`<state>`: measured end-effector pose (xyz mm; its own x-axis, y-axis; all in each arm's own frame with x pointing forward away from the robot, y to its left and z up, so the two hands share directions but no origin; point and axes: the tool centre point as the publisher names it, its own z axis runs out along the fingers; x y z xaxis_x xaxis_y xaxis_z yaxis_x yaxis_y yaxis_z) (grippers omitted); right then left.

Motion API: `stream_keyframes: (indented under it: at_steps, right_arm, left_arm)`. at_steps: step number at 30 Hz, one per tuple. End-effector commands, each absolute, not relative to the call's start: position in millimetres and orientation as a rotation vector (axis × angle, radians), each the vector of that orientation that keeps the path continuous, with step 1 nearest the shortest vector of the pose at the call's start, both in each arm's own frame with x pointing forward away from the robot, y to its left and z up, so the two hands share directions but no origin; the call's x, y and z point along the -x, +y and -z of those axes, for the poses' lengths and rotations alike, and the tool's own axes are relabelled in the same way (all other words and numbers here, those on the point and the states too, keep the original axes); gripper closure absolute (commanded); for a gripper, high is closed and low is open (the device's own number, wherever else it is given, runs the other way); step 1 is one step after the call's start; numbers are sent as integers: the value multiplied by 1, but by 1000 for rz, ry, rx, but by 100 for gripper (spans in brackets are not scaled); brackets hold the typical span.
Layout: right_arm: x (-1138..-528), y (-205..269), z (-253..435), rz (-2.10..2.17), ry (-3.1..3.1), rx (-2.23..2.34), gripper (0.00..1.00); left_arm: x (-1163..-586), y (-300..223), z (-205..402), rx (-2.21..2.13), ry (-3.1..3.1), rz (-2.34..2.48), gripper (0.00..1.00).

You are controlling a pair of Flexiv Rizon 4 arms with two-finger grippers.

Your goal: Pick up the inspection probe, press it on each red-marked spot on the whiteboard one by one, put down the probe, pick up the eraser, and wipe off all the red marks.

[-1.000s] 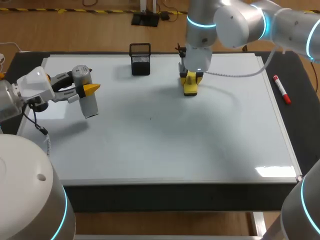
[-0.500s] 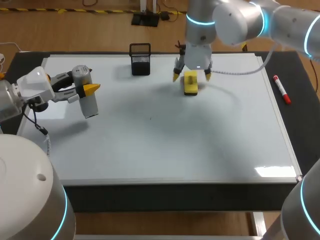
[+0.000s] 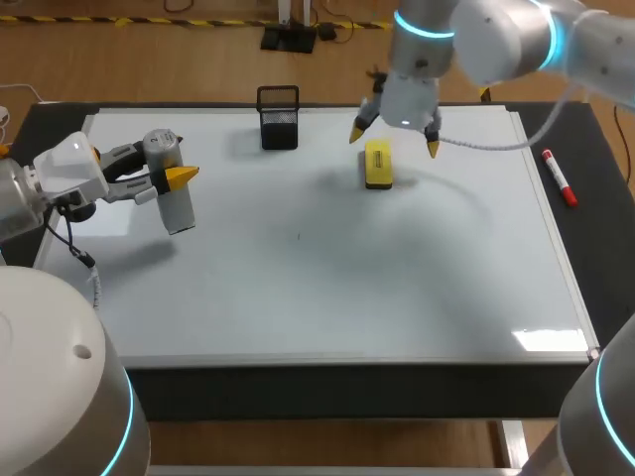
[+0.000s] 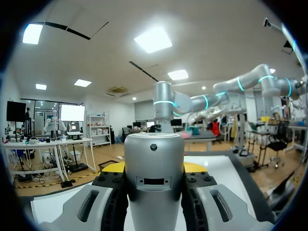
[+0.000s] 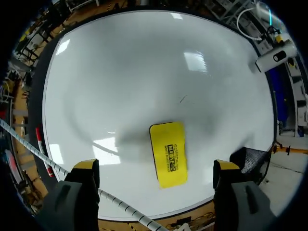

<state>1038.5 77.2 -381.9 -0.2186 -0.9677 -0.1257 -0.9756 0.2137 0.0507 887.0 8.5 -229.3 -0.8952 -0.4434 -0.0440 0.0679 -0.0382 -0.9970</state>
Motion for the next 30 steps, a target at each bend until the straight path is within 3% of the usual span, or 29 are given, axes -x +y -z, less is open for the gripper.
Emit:
stream_keyframes:
  at_steps: [1, 18, 30]
  right_arm:
    - [-1030, 58, 369, -245, 2421, 1783, 0]
    - [-1049, 34, 331, -632, 2648, 964, 0]
    - [-1045, 6, 281, -793, 2551, 648, 0]
  left_arm:
    - [-887, 8, 228, 396, 1890, 1996, 100]
    - [-887, 8, 228, 396, 1890, 1996, 100]
    - [-887, 8, 228, 396, 1890, 1996, 100]
